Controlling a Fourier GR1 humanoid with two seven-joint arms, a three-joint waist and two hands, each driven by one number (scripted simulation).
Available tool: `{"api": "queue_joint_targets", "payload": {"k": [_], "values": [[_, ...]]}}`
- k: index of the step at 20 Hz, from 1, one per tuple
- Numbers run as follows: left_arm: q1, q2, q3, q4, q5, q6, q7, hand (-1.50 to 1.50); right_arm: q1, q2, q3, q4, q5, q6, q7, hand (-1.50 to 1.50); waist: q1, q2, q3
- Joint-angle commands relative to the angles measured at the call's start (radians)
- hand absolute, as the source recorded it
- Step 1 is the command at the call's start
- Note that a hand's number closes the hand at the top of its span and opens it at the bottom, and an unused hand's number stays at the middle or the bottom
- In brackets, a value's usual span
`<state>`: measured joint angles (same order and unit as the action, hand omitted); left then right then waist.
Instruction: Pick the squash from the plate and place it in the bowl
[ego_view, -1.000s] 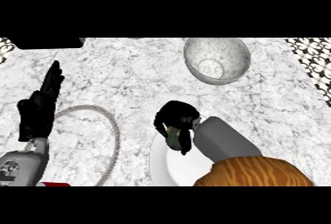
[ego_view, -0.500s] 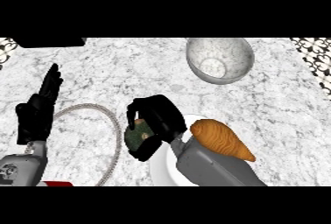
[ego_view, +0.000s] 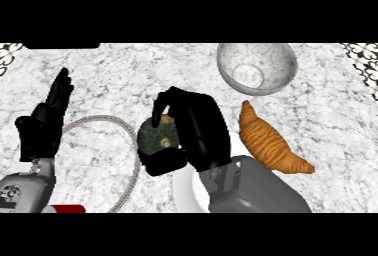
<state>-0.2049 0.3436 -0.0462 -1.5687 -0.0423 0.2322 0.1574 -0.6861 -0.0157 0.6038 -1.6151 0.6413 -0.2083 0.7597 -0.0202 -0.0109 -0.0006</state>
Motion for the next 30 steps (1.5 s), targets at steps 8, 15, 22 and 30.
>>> {"api": "queue_joint_targets", "payload": {"k": [8, 15, 22, 30], "values": [[-0.037, 0.010, 0.039, -0.017, 0.006, -0.056, 0.017, 0.00, 0.003, -0.114, -0.340, 0.179, -0.055, -0.087, -0.295, 1.50, 0.029, 0.014, 0.001], [-0.055, -0.046, 0.004, -0.015, -0.045, -0.019, 0.034, 0.00, -0.096, -0.181, -0.475, 0.501, -0.038, -0.166, -0.523, 1.50, 0.038, 0.020, 0.001], [-0.011, -0.059, -0.024, -0.042, -0.064, -0.031, 0.025, 0.00, -0.221, -0.279, -0.529, 0.832, 0.070, -0.259, -0.664, 1.50, 0.058, 0.024, 0.001], [-0.043, -0.066, -0.001, -0.024, -0.040, -0.052, -0.003, 0.00, -0.310, -0.272, -0.696, 1.185, -0.038, -0.347, -0.854, 1.50, 0.086, 0.039, 0.003]]}}
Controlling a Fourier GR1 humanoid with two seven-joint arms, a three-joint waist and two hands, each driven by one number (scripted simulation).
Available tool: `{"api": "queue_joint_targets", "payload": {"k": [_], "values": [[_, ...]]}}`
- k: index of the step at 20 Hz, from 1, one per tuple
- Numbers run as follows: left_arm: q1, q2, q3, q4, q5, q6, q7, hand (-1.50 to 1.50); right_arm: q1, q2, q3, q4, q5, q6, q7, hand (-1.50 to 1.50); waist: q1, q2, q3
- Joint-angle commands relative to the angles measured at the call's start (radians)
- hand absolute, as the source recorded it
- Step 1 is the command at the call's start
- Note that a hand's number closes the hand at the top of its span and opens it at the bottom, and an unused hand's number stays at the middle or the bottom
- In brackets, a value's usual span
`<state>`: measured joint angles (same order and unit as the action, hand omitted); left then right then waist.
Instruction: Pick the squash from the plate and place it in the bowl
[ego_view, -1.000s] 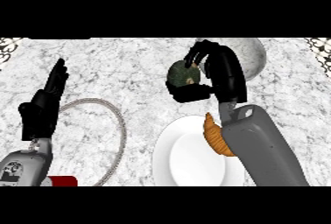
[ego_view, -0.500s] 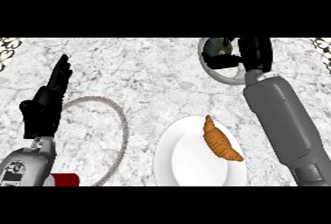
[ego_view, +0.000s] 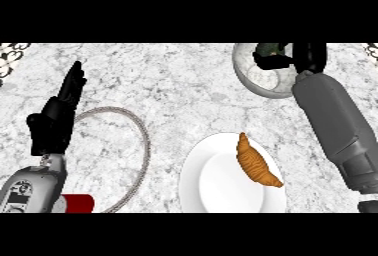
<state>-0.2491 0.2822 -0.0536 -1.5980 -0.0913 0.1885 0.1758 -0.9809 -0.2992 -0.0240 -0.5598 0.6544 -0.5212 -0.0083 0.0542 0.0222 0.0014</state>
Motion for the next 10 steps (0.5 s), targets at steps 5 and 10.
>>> {"api": "queue_joint_targets", "payload": {"k": [5, 10], "values": [[-0.026, -0.015, -0.007, 0.030, -0.017, 0.002, -0.036, 0.00, -0.050, -0.017, -0.151, 0.207, -0.157, 0.130, -0.200, -1.50, 0.020, 0.016, 0.002], [-0.043, -0.013, -0.011, 0.034, -0.011, -0.017, -0.028, 0.00, -0.078, -0.010, -0.219, 0.254, -0.226, 0.187, -0.327, -1.50, 0.032, 0.019, 0.003]]}}
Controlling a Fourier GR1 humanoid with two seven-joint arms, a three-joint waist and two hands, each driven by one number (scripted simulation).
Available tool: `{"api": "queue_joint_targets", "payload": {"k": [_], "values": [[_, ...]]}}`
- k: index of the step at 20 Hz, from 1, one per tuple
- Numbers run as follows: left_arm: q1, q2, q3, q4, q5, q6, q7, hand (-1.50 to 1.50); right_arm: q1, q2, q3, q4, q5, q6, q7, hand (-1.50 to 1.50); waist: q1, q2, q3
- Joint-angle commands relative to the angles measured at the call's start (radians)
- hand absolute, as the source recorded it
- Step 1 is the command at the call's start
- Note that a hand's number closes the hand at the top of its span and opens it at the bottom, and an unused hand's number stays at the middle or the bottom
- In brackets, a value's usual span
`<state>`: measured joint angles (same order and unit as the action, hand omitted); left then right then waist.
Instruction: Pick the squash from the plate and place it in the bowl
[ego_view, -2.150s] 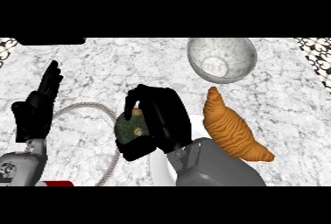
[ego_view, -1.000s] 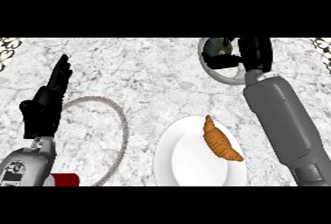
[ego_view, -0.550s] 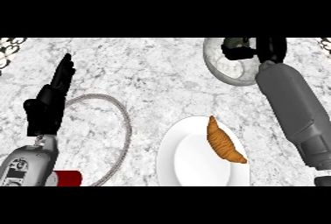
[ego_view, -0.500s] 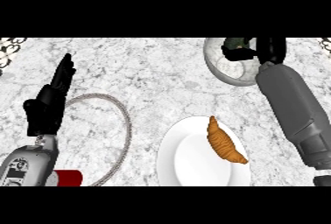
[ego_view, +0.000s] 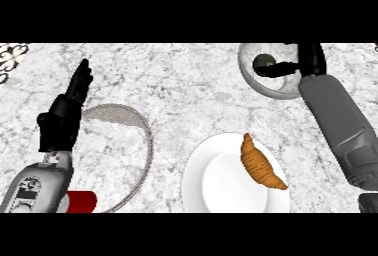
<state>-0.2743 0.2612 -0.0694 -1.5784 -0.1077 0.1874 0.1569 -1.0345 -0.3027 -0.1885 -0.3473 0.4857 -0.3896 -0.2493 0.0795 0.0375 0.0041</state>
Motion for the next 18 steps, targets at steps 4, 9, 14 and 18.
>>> {"api": "queue_joint_targets", "payload": {"k": [4, 9, 14, 18], "values": [[-0.021, 0.002, 0.013, 0.024, -0.011, 0.001, -0.004, 0.00, -0.044, -0.004, -0.118, 0.064, -0.112, 0.047, -0.169, -1.50, -0.008, -0.005, -0.001], [0.023, -0.025, -0.007, -0.021, -0.027, 0.020, 0.015, 0.00, -0.043, -0.106, -0.190, 0.110, -0.173, 0.142, -0.215, -1.50, -0.012, -0.012, -0.001], [0.034, 0.010, 0.040, -0.048, 0.001, -0.009, 0.049, 0.00, -0.001, -0.188, -0.233, 0.117, -0.230, 0.306, -0.250, -1.50, -0.042, -0.026, -0.002], [0.063, -0.022, 0.021, -0.018, -0.030, 0.014, 0.004, 0.00, 0.071, -0.238, -0.262, 0.122, -0.276, 0.469, -0.335, -1.50, -0.053, -0.027, -0.002]]}}
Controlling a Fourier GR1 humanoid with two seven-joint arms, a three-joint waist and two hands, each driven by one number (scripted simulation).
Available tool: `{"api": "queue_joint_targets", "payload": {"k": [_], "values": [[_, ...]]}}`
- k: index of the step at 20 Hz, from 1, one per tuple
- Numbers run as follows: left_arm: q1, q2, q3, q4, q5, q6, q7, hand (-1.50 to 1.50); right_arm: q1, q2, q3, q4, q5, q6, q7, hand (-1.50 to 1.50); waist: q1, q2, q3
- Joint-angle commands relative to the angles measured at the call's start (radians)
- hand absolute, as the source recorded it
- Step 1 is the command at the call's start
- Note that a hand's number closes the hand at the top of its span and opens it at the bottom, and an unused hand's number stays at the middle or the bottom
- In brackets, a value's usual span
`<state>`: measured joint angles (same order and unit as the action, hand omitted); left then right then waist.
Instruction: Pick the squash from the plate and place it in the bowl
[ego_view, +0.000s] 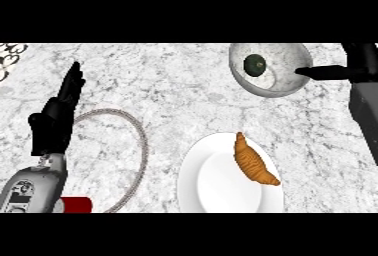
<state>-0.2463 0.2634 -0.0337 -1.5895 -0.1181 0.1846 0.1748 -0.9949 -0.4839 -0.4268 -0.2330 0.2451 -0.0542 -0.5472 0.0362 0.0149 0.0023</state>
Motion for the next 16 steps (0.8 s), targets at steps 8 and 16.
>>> {"api": "queue_joint_targets", "payload": {"k": [8, 16], "values": [[0.035, -0.033, -0.011, -0.031, -0.045, 0.010, 0.012, 0.00, 0.146, -0.100, 0.000, -0.029, -0.049, 0.309, -0.137, -1.50, -0.016, -0.008, -0.001], [-0.031, -0.066, 0.019, 0.064, -0.070, 0.013, 0.006, 0.00, 0.263, -0.031, 0.021, -0.196, -0.110, 0.314, -0.121, -1.50, -0.037, -0.014, -0.002]]}}
